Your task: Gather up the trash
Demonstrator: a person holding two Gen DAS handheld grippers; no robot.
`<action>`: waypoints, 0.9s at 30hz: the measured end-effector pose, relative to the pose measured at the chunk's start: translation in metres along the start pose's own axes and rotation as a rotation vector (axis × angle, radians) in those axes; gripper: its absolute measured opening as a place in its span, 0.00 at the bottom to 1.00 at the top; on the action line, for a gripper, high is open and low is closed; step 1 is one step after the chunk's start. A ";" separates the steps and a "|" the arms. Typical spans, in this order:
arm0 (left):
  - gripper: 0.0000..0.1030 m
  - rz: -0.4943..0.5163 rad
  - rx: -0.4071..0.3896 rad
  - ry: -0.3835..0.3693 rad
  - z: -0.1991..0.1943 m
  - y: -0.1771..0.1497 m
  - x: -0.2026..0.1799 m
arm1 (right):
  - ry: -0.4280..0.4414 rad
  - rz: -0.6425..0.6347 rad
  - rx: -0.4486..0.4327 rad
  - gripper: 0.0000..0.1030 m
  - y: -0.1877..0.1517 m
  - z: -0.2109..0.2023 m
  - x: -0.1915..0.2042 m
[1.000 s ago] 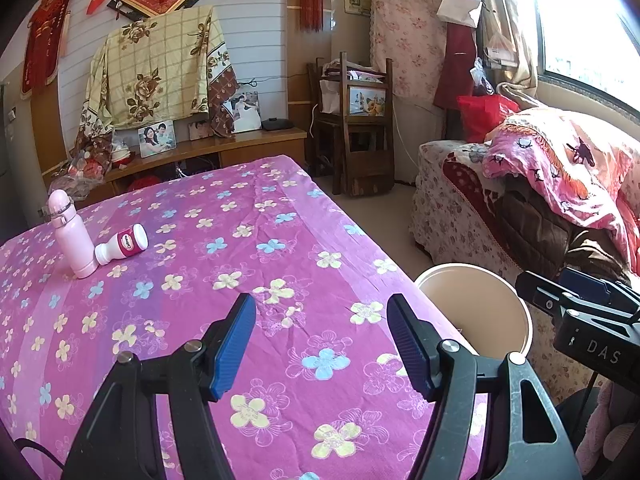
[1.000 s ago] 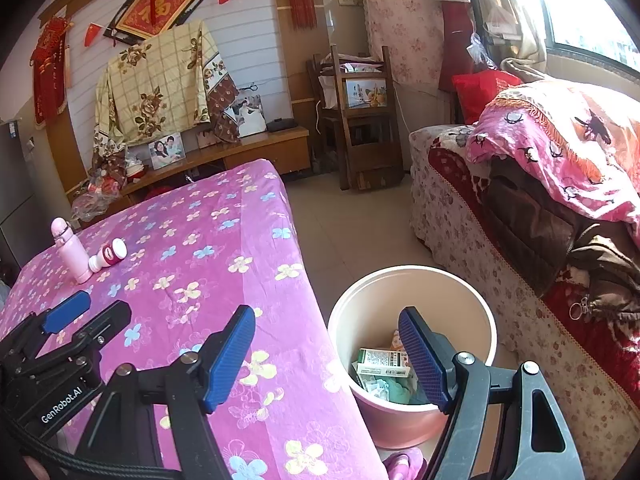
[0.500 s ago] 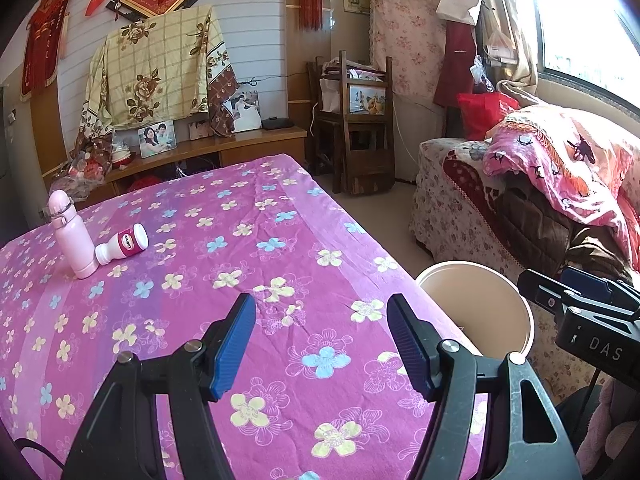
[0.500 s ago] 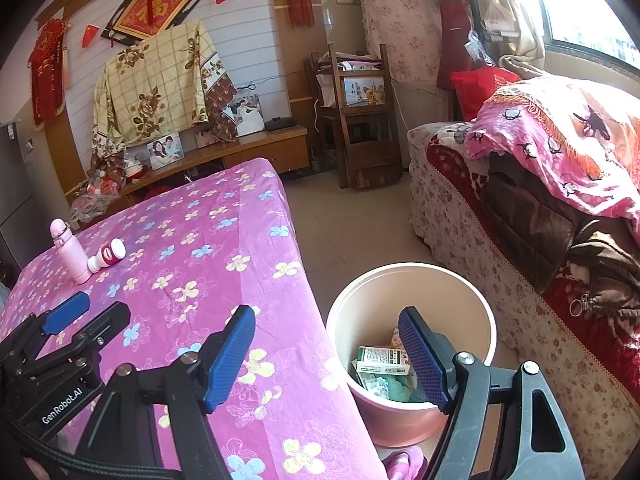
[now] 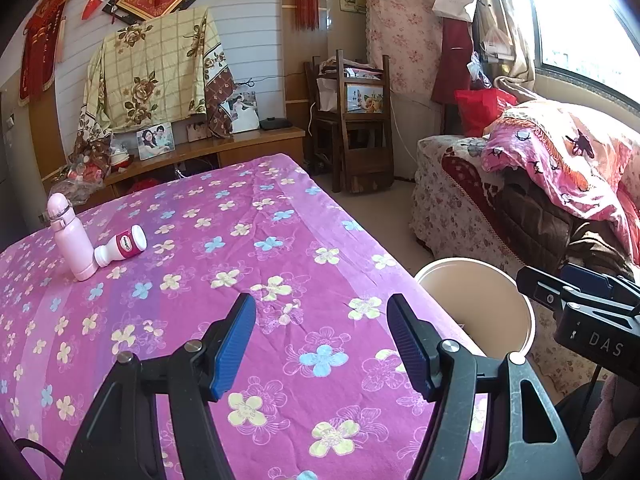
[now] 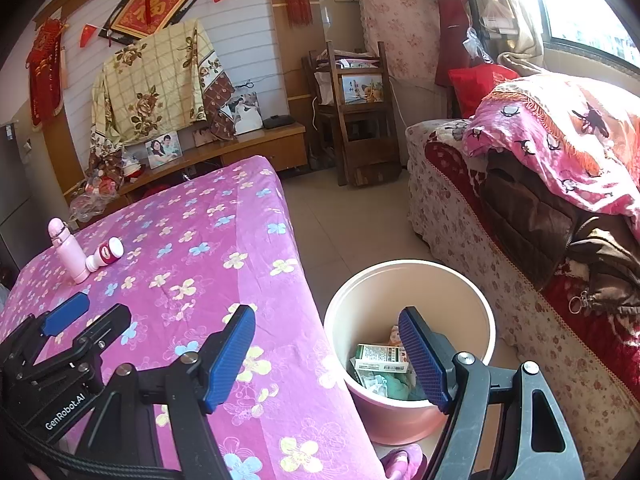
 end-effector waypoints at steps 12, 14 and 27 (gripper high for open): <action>0.67 0.001 0.010 -0.008 0.002 -0.002 0.000 | -0.002 0.000 0.001 0.76 -0.001 0.000 0.000; 0.67 0.003 0.010 -0.006 0.002 -0.002 0.000 | -0.002 -0.001 0.002 0.76 -0.001 0.000 0.000; 0.67 0.003 0.012 -0.004 0.003 -0.002 0.000 | 0.003 -0.002 0.006 0.76 -0.003 0.001 0.002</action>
Point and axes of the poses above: each gripper's, at about its wrist camera, not at the fingertips, and z roughly the way its jaws point, x to its left, y to its top, the point moved 5 cm from there along z, roughly the way its jaws point, and after that the axes turned 2 degrees about x, right-handed, at the moved point
